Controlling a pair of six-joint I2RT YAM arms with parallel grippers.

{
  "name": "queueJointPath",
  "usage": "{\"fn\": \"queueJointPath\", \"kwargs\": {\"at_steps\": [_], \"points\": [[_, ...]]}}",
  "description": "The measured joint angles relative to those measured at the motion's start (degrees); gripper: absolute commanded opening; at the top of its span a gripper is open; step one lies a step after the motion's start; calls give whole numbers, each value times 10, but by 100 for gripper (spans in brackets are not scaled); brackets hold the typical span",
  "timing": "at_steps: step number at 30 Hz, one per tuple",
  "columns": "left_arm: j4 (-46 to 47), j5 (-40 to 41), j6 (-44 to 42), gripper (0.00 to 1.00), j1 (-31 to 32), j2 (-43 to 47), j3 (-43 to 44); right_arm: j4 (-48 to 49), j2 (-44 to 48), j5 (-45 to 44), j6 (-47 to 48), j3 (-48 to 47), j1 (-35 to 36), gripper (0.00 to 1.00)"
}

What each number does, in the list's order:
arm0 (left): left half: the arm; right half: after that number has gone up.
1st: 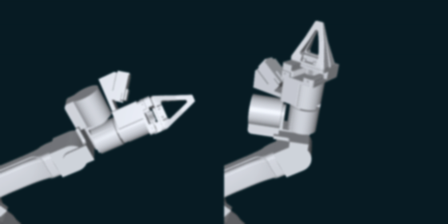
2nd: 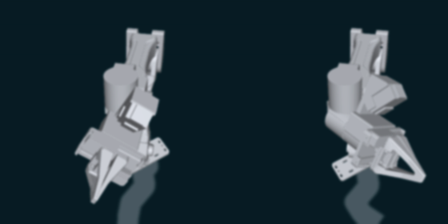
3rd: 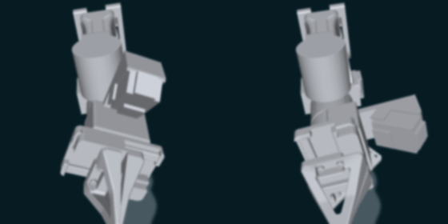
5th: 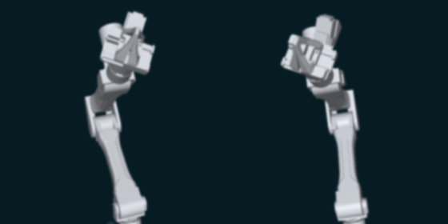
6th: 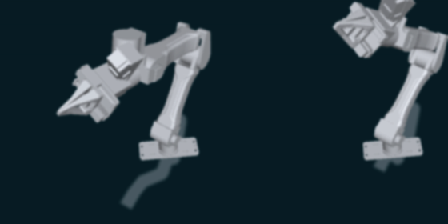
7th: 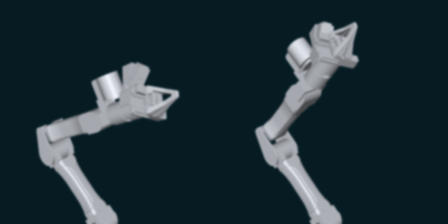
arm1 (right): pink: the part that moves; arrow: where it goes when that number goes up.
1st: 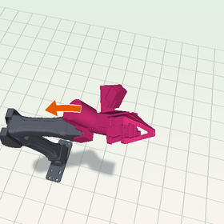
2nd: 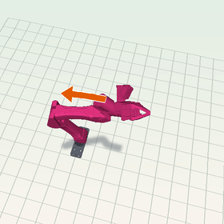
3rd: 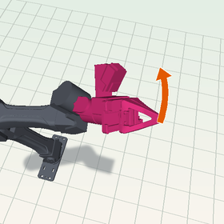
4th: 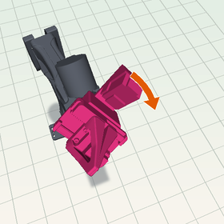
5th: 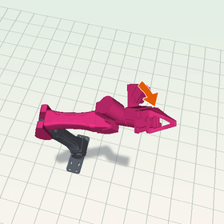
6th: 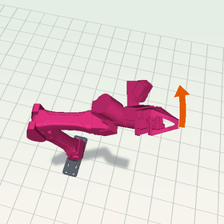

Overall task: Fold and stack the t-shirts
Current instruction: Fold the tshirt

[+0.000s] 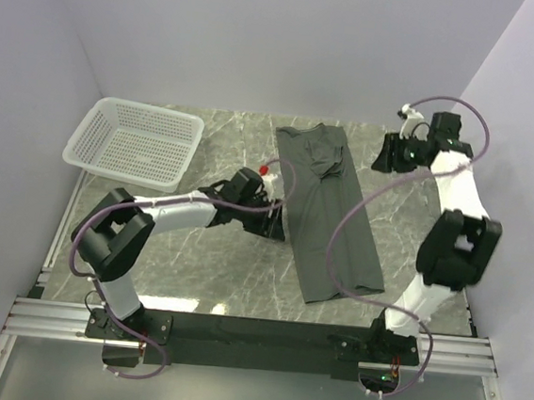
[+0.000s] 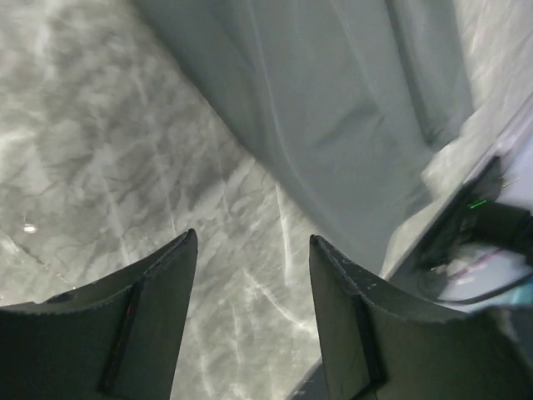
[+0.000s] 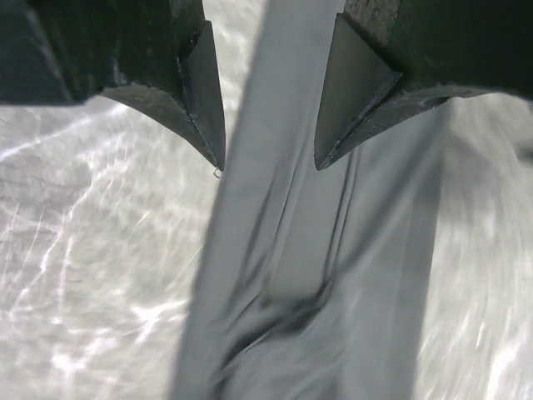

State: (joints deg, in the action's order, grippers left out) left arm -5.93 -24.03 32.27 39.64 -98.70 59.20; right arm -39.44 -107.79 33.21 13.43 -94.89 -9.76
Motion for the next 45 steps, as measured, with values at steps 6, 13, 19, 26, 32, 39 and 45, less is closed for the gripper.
{"fn": "queueJointPath", "kwargs": {"at_steps": [6,13,19,26,32,39,45], "points": [[28,99,-125,63,107,60,-76,-10,212,101,247,228,-14,64],[96,132,-307,66,215,196,-182,-158,311,179,583,311,-47,65],[117,141,-392,73,245,219,-195,-306,275,200,796,281,-99,64],[134,198,-453,71,334,174,-195,-349,267,202,920,296,-131,64],[167,225,-490,69,336,115,-178,-364,276,195,970,331,-134,64],[182,223,-517,67,336,44,-132,-367,276,193,986,335,-144,63],[181,211,-527,65,336,26,-114,-367,269,194,989,335,-147,63]]}}
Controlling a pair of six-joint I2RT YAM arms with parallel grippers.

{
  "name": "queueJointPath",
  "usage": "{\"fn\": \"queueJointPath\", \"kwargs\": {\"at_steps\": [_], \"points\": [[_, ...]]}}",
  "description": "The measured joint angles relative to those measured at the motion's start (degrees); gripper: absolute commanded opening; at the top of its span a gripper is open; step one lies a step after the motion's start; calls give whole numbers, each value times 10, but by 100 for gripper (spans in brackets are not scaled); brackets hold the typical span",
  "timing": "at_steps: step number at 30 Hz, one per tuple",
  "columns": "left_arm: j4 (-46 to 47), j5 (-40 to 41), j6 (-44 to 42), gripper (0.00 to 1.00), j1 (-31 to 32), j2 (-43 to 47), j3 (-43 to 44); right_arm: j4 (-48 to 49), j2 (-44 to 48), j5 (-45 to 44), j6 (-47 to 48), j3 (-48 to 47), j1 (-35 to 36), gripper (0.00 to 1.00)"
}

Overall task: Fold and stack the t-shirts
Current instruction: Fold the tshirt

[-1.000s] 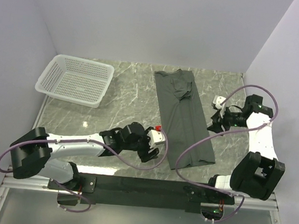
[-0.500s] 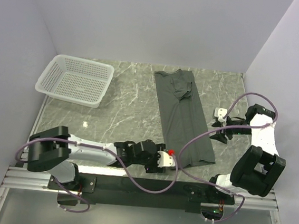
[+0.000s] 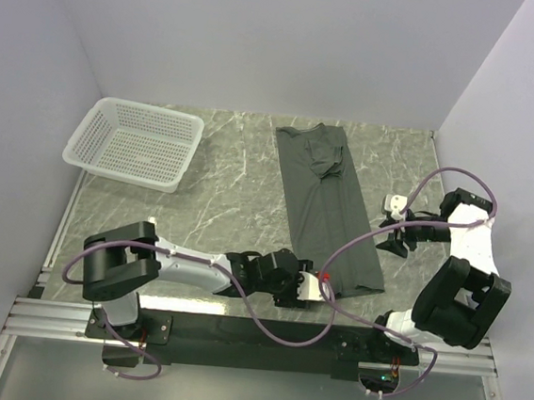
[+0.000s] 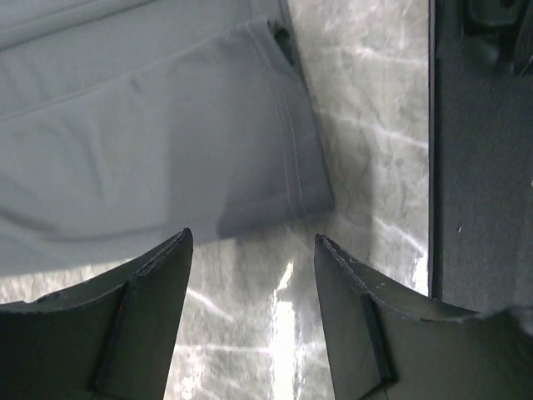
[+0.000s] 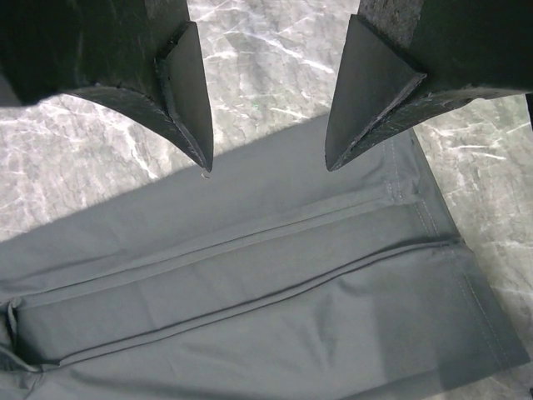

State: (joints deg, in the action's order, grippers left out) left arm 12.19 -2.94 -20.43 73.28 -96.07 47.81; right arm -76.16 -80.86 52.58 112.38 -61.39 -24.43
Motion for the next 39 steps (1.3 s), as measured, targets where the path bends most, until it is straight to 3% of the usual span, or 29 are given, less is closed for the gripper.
{"fn": "queueJointPath", "kwargs": {"at_steps": [10,24,34,37,39], "points": [[-6,-29,20,65,22,-37,36,0,-15,1,-3,0,-2,62],[-50,14,84,57,27,-135,142,0,-20,7,-20,0,-14,61],[-67,86,107,39,28,-152,168,0,-20,6,-19,0,-17,61],[-71,104,109,25,28,-152,168,0,-20,3,-17,0,-17,61],[-75,105,110,7,28,-152,168,0,-20,-3,-10,1,-18,61]]}}
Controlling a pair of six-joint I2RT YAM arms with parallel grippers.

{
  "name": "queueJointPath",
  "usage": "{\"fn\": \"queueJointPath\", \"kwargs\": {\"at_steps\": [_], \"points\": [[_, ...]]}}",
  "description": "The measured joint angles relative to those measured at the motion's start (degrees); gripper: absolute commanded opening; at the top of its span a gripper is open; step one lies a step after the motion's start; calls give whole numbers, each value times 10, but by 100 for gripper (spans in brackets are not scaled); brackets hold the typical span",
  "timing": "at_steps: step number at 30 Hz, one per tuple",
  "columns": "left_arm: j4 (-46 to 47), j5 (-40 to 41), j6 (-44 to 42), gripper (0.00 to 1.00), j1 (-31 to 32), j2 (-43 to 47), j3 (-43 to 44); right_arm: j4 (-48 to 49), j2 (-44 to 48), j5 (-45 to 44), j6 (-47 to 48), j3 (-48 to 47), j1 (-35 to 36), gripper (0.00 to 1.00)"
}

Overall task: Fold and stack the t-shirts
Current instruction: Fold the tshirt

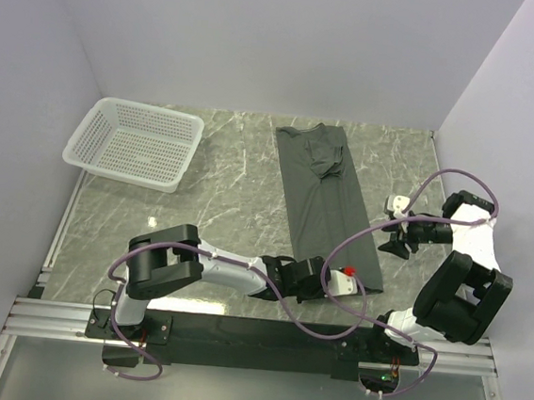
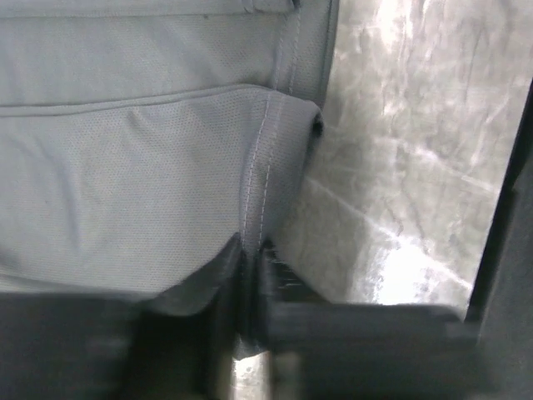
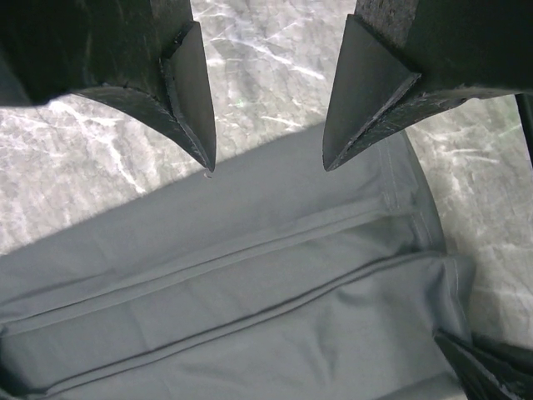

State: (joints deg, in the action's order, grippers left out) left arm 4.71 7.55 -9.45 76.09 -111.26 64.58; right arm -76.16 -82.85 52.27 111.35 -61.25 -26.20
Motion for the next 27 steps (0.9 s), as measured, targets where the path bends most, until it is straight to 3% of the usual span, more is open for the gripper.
{"fn": "queueJointPath", "kwargs": {"at_steps": [2,10,15,27], "points": [[-3,-3,-2,1,0,0,0,1,0,-9,8,10,0,63],[-5,-47,0,1,-4,0,1,2,7,-76,18,100,34,63],[-13,-90,18,1,-12,0,6,0,59,-123,21,161,77,63],[-15,-145,54,1,-36,0,7,54,117,-221,21,224,87,62]]}}
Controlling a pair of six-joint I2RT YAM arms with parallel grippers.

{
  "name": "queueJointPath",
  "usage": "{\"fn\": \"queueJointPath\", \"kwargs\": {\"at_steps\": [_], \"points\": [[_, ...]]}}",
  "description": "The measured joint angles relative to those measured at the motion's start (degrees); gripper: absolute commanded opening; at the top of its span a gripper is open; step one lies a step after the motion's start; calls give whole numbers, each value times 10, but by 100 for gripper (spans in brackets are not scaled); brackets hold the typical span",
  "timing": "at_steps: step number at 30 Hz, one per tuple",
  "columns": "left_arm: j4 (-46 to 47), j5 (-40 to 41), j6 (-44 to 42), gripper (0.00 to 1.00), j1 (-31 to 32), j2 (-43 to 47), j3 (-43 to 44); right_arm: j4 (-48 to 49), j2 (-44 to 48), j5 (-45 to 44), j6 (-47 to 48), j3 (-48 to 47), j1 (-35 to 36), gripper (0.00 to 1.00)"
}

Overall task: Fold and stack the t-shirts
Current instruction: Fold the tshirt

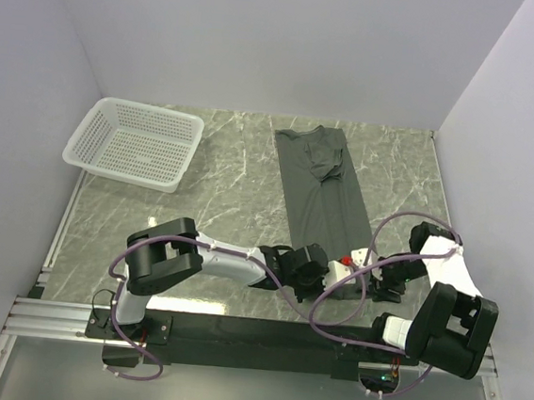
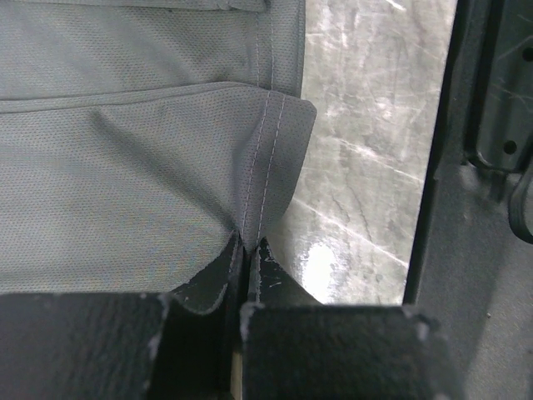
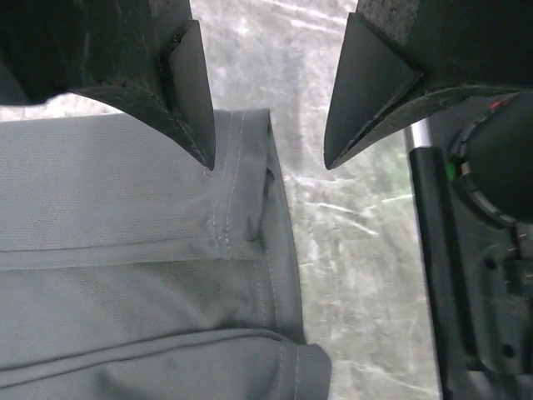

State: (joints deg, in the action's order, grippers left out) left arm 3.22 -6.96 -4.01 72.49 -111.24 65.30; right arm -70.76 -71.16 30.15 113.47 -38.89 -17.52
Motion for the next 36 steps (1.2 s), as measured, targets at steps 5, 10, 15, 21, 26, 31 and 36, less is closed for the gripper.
{"fn": "queueJointPath", "kwargs": {"at_steps": [5,10,15,21,26,31,36], "points": [[-1,-15,4,1,-3,0,0,55,3,-20,-9,19,21,62],[-15,-29,7,1,-6,4,0,99,2,-26,-27,32,47,60],[-27,-41,9,1,-12,8,-1,125,1,-14,-42,40,57,56],[-28,-48,22,1,-17,14,-9,149,2,14,-66,56,61,51],[-12,-49,37,1,-21,16,-19,145,2,16,-74,44,68,61],[14,-55,49,1,-26,16,-29,121,5,-1,-66,21,70,63],[38,-70,67,1,-45,16,-40,101,6,-13,-53,12,70,64]]}}
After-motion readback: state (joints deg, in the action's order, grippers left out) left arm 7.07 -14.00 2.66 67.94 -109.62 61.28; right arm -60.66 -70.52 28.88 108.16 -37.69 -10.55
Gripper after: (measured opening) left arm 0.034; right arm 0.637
